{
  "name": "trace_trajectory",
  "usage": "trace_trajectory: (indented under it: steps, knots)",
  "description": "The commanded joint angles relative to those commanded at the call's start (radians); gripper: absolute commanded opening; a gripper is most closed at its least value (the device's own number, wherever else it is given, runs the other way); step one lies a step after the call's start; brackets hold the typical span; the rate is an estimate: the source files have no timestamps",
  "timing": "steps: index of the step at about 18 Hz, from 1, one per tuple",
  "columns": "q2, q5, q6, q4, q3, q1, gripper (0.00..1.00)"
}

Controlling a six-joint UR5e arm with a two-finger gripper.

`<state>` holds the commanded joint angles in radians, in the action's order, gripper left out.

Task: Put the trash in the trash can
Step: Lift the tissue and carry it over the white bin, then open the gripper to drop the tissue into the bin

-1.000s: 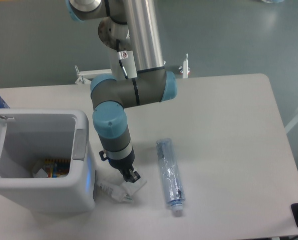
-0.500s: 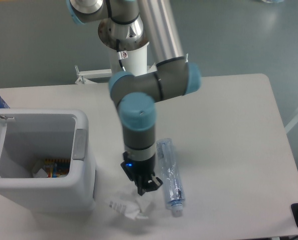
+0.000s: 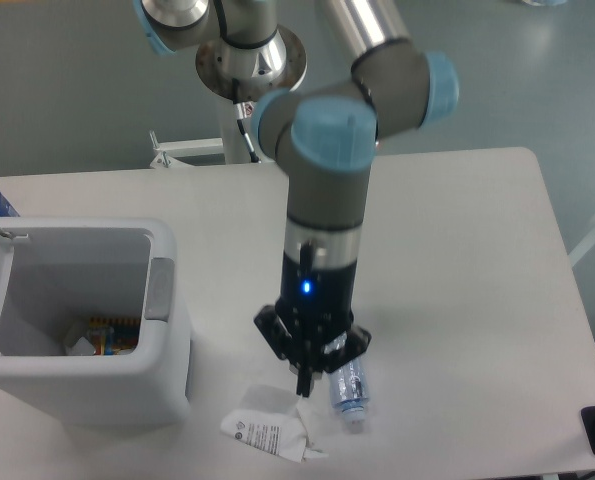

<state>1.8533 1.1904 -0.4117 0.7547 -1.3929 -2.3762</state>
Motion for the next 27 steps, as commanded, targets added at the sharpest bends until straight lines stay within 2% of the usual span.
trace_trajectory:
  steps: [3, 7, 12, 13, 15, 17, 18, 19, 24, 27]
  knots:
    - [-0.057, 0.005, 0.146, 0.003, -0.003, 0.038, 0.0]
    - [-0.101, 0.011, 0.203, 0.011, -0.029, 0.152, 0.0]
    - [-0.163, 0.064, 0.284, 0.011, -0.113, 0.259, 0.01]
    - [-0.178, 0.071, 0.292, 0.011, -0.13, 0.268, 0.05]
    - [-0.204, 0.071, 0.292, 0.011, -0.161, 0.278, 0.28]
    - [-0.21, 0.074, 0.292, 0.011, -0.167, 0.278, 0.71]
    - [-0.21, 0.081, 0.294, 0.009, -0.166, 0.278, 0.83]
    - [-0.212, 0.084, 0.295, 0.009, -0.163, 0.276, 1.0]
    - [-0.207, 0.083, 0.387, 0.008, -0.155, 0.255, 1.0]
    - [-0.204, 0.08, 0.459, 0.006, -0.155, 0.151, 1.0]
